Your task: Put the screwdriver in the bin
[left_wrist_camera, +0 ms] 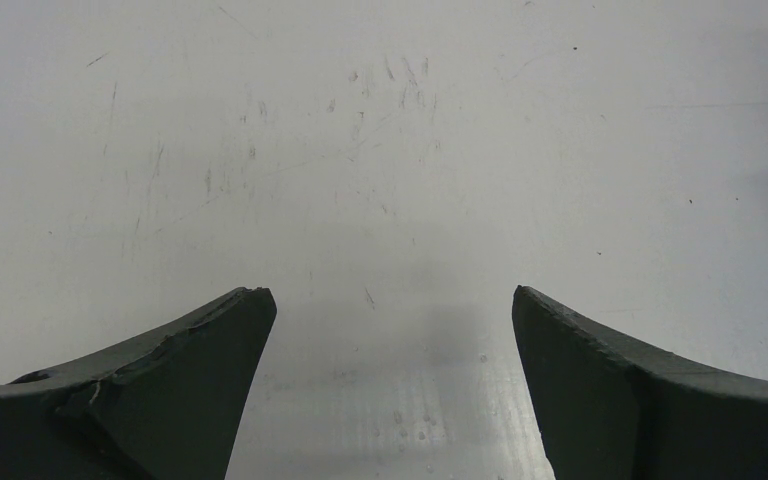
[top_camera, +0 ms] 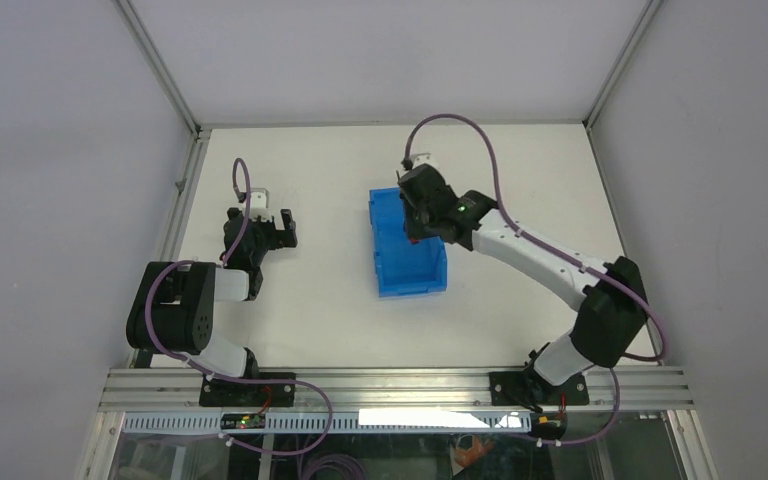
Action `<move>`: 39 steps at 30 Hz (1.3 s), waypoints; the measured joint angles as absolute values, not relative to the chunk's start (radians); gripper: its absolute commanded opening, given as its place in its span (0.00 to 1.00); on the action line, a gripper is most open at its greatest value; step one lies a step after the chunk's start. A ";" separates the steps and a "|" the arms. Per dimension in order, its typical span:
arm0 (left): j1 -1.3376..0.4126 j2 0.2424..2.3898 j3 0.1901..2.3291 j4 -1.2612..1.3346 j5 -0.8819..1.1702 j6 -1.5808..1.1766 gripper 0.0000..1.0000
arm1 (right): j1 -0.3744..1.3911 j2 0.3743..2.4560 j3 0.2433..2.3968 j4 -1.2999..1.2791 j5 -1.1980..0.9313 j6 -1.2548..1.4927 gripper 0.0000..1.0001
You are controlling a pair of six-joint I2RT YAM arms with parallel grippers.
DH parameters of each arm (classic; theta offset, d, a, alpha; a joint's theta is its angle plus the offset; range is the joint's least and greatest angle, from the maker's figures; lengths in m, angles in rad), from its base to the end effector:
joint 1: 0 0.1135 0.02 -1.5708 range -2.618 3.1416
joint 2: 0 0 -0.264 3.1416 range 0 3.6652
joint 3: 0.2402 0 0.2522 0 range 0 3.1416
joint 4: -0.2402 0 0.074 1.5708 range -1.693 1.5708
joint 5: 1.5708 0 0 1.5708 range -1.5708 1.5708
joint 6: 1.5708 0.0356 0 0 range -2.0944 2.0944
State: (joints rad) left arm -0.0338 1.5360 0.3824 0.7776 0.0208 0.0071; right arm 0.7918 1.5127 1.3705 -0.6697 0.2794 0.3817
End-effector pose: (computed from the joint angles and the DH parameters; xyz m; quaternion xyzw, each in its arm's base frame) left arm 0.2667 -0.0098 0.1375 0.0228 0.8265 -0.0161 0.5623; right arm 0.2389 0.2280 0.3232 -0.1368 0.9111 0.0954 0.3771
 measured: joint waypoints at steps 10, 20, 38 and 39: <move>-0.034 1.536 0.382 0.778 0.021 0.007 0.99 | 0.853 1.713 1.230 -0.590 0.316 0.494 0.14; -0.034 1.536 0.382 0.778 0.021 0.007 0.99 | 0.873 1.858 1.211 -0.517 0.333 0.589 0.37; -0.034 1.536 0.382 0.778 0.021 0.007 0.99 | 0.878 1.560 1.336 -0.609 0.470 0.450 0.99; -0.034 1.536 0.382 0.778 0.021 0.007 0.99 | 0.877 1.517 1.337 -0.609 0.493 0.425 0.99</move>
